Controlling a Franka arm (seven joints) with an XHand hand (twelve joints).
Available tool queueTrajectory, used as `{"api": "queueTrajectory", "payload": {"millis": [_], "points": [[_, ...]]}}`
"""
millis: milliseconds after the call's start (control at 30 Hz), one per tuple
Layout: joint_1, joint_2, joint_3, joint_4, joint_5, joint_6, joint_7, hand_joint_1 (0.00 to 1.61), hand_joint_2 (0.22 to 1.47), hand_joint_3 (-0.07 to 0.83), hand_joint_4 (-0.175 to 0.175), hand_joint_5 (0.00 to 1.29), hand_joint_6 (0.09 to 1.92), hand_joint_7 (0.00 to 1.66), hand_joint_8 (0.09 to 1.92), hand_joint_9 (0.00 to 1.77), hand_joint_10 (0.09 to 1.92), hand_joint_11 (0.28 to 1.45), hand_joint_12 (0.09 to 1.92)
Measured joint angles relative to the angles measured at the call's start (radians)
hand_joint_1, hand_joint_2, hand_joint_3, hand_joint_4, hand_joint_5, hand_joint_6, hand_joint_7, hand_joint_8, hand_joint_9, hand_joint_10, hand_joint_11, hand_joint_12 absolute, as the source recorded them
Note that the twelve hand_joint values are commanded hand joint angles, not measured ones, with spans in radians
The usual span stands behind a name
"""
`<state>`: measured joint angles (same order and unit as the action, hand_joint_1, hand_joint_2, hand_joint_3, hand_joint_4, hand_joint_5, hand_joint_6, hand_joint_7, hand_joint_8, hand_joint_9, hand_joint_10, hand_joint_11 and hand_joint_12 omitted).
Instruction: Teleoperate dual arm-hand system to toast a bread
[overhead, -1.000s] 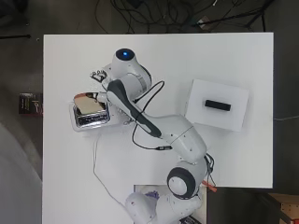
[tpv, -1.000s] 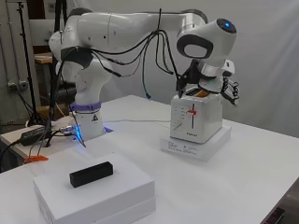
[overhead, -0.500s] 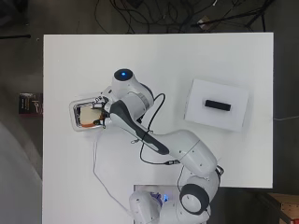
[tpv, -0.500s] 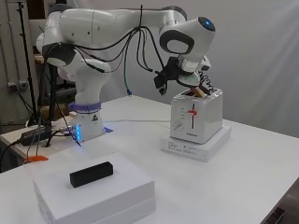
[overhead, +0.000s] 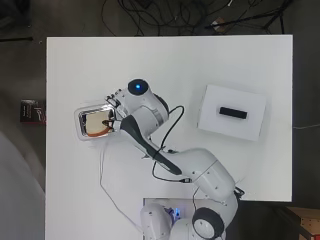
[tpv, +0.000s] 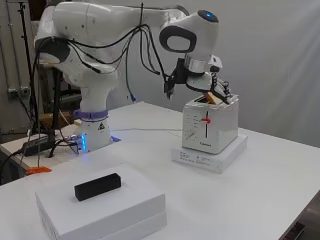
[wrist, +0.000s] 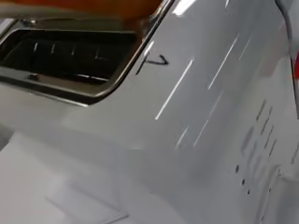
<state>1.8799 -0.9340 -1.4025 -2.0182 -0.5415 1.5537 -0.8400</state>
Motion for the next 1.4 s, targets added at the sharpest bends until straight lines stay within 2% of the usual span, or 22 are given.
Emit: {"api": "queueTrajectory", "payload": {"millis": [100, 200, 433, 533, 600, 700, 767, 867, 967, 1233, 1400], "points": [[0.094, 0.067, -0.01, 0.04, -0.079, -0.015, 0.092, 0.01, 0.89, -0.014, -0.129, 0.3, 0.09, 0.47, 0.09, 0.54, 0.09, 0.43, 0.09], [0.151, 0.119, -0.007, 0.051, -0.139, -0.021, 0.102, 0.02, 0.88, -0.013, -0.124, 0.3, 0.09, 0.48, 0.09, 0.54, 0.09, 0.43, 0.09], [0.057, 0.092, 0.058, 0.027, -0.065, -0.008, 0.028, 0.0, 0.93, 0.007, -0.127, 0.32, 0.09, 0.53, 0.09, 0.6, 0.09, 0.46, 0.09], [0.028, 0.101, 0.095, -0.031, -0.083, -0.016, 0.016, 0.0, 0.95, 0.004, -0.122, 0.34, 0.09, 0.55, 0.09, 0.64, 0.09, 0.48, 0.09], [-0.013, 0.095, 0.111, -0.097, -0.097, 0.018, 0.016, 0.0, 0.94, 0.001, -0.12, 0.33, 0.09, 0.54, 0.09, 0.63, 0.09, 0.48, 0.09], [-0.1, 0.086, 0.146, -0.22, -0.142, 0.129, 0.034, 0.0, 0.89, -0.018, -0.093, 0.27, 0.09, 0.45, 0.09, 0.49, 0.09, 0.47, 0.09], [-0.132, 0.117, 0.175, -0.281, -0.192, 0.179, 0.081, 0.0, 0.87, -0.016, -0.077, 0.28, 0.09, 0.45, 0.09, 0.49, 0.09, 0.49, 0.09], [-0.137, 0.213, 0.224, -0.327, -0.272, 0.175, 0.148, 0.0, 0.89, 0.007, -0.049, 0.32, 0.09, 0.45, 0.09, 0.5, 0.09, 0.5, 0.09], [-0.128, 0.286, 0.246, -0.362, -0.322, 0.173, 0.216, 0.0, 0.92, 0.018, -0.039, 0.32, 0.09, 0.46, 0.09, 0.5, 0.09, 0.5, 0.09], [-0.039, 0.373, 0.122, -0.269, -0.247, 0.174, 0.286, 0.0, 0.95, 0.004, -0.025, 0.36, 0.09, 0.5, 0.09, 0.58, 0.09, 0.56, 0.09], [0.002, 0.404, 0.067, -0.227, -0.196, 0.177, 0.204, 0.0, 0.95, 0.001, -0.018, 0.36, 0.09, 0.56, 0.09, 0.67, 0.09, 0.56, 0.09]]}}
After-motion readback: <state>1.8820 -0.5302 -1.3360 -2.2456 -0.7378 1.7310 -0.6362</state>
